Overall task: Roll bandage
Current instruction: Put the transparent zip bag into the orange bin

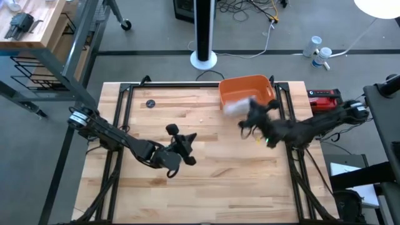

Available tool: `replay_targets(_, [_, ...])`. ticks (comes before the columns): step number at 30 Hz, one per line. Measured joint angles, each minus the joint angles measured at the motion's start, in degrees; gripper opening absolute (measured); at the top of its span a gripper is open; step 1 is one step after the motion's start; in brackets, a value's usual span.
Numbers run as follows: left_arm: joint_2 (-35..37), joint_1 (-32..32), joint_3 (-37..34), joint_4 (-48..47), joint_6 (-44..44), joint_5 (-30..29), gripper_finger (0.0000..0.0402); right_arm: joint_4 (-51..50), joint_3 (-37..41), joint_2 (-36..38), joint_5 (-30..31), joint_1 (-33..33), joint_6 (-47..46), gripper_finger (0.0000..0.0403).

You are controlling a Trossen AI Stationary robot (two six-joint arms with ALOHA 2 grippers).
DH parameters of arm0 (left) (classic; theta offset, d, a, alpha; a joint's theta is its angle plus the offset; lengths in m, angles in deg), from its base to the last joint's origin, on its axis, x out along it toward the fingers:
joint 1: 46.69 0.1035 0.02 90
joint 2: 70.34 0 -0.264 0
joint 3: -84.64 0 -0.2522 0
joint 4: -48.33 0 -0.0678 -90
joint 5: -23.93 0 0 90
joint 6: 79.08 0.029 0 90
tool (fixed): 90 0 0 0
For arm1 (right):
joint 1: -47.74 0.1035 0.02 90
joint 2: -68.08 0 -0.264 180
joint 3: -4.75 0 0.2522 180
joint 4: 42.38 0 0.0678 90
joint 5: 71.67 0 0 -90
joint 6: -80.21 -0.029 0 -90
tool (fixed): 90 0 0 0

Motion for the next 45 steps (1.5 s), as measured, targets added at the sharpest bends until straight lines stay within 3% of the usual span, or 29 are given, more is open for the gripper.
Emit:
replay_targets(4, [0.9, 0.0, 0.2, 0.2, 0.1, -0.1, 0.0000, 0.0, 0.0, 7.3, 1.5, -6.6, 0.9, 0.0000])
replay_targets(9, [1.1, 0.1, 0.4, 0.3, 0.5, -0.2, 0.0000, -2.6, 0.0, 12.4, -1.2, -15.4, -1.9, 0.0000])
replay_targets(14, [1.2, 0.1, 0.5, 2.7, 0.3, -1.2, 0.0000, -16.6, 0.0, 13.2, -4.8, -23.0, -15.7, 0.0000])
replay_targets(16, [1.6, 0.2, 0.4, 4.7, 0.9, -2.3, 0.0000, -25.0, -0.1, 13.3, -10.2, -25.7, -26.5, 0.0000])
replay_targets(19, [2.5, 0.2, 0.4, 8.4, 3.3, -3.2, 0.0000, -40.3, -2.4, 12.4, -23.6, -32.1, -46.6, 0.0000])
replay_targets(21, [3.3, 0.2, 0.5, 10.2, 4.3, -3.4, 0.0000, -44.9, -3.8, 10.8, -32.4, -37.7, -53.1, 0.0000])
replay_targets(23, [4.0, 0.2, 0.5, 10.7, 5.0, -3.4, 0.0000, -47.6, -4.6, 8.8, -37.2, -42.7, -54.6, 0.0000])
replay_targets(28, [4.6, 0.2, 0.5, 10.5, 4.9, -3.4, 0.0000, -51.2, -6.1, 3.1, -41.0, -49.9, -55.7, 0.0000])
replay_targets(38, [4.6, 0.2, 0.5, 10.5, 5.1, -3.2, 0.0000, -51.2, -6.2, -8.8, -45.9, -54.7, -58.9, 0.0002])
replay_targets(41, [4.6, 0.2, 0.5, 10.4, 5.2, -3.2, 0.0000, -51.0, -6.3, -11.1, -51.6, -55.2, -59.8, 0.0019])
replay_targets(45, [4.6, 0.2, 0.4, 10.3, 5.2, -3.1, 0.0000, -51.1, -6.3, -12.7, -52.8, -55.4, -59.9, 0.0069])
